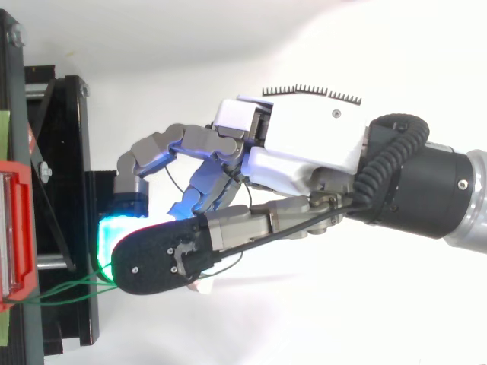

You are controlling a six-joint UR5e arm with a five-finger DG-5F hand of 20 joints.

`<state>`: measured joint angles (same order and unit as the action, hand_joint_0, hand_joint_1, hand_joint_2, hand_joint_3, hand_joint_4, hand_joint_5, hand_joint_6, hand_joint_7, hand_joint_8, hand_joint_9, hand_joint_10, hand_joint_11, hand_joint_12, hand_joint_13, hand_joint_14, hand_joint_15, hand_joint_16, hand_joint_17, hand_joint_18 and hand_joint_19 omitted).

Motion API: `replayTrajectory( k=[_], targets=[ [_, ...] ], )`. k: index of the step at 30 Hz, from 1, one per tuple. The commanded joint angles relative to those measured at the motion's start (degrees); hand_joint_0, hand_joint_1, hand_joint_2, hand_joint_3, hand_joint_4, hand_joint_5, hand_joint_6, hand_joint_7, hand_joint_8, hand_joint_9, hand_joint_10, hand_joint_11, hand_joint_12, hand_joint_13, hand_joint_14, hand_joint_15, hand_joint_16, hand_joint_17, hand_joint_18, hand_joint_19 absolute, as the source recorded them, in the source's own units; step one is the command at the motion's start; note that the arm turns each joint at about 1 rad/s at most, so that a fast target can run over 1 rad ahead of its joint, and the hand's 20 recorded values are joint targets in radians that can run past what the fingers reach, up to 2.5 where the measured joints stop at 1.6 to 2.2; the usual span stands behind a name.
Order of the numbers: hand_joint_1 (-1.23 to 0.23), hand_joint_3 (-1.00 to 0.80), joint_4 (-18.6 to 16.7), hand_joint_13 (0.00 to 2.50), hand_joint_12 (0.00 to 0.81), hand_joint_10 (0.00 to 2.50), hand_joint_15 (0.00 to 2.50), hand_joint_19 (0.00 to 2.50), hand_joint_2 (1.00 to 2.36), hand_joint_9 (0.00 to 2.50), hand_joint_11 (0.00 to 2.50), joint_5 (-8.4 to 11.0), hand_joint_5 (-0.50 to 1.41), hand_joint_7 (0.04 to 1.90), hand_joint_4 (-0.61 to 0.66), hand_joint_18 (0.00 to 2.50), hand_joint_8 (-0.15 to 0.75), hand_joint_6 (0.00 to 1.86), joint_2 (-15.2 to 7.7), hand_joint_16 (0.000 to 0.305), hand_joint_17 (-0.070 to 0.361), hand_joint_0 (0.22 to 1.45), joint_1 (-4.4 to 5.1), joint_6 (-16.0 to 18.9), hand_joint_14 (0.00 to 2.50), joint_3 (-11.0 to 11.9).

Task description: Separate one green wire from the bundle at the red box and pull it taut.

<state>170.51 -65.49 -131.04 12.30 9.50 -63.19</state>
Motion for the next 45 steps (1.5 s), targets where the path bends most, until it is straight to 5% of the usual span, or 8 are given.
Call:
replayTrajectory(
  k=[1, 8, 14, 23, 32, 41, 45],
  targets=[
    [-0.67, -0.16, 0.0, 1.18, 0.373, 0.05, 1.14, 0.54, 1.02, 1.14, 1.7, 0.01, -0.2, 1.02, 0.08, 0.86, 0.271, 0.88, 0.0, 0.052, 0.118, 0.61, 0.0, -0.62, 0.03, 0.0],
    [-0.68, -0.13, 0.26, 0.97, 0.382, 0.0, 0.87, 0.5, 1.02, 1.13, 1.63, -0.08, -0.19, 1.04, 0.07, 0.81, 0.274, 0.88, 0.0, 0.051, 0.116, 0.61, -0.09, -1.94, 0.02, 0.0],
    [-0.69, -0.12, 0.88, 0.81, 0.36, 0.02, 0.55, 0.44, 1.02, 0.94, 1.08, -0.25, -0.19, 1.06, 0.06, 0.73, 0.287, 0.88, 0.09, 0.048, 0.109, 0.61, -0.44, -5.89, 0.02, -0.09],
    [-0.7, -0.12, 6.77, 0.46, 0.317, 0.01, 0.12, 0.17, 1.02, 0.73, 0.42, 0.1, -0.18, 1.07, 0.06, 0.41, 0.242, 0.87, 4.22, 0.043, 0.097, 0.61, -0.44, -15.3, 0.0, -0.09],
    [-0.71, -0.14, 10.63, 0.33, 0.29, 0.0, 0.0, 0.02, 1.02, 0.56, 0.09, 0.1, -0.18, 1.09, 0.04, 0.27, 0.197, 0.86, 4.57, 0.044, 0.099, 0.6, -0.09, -16.09, 0.0, -1.85],
    [-0.71, -0.14, -3.43, 0.34, 0.297, 0.0, 0.03, 0.05, 1.02, 0.54, 0.12, 0.1, -0.18, 1.12, 0.05, 0.27, 0.199, 0.85, 4.57, 0.044, 0.099, 0.6, 0.0, -16.0, 0.0, -9.49],
    [-0.71, -0.13, -9.4, 0.35, 0.301, 0.0, 0.05, 0.07, 1.02, 0.54, 0.15, 0.1, -0.18, 1.13, 0.05, 0.28, 0.203, 0.85, 4.57, 0.044, 0.1, 0.6, 0.18, -16.26, 0.0, -10.64]
  ],
)
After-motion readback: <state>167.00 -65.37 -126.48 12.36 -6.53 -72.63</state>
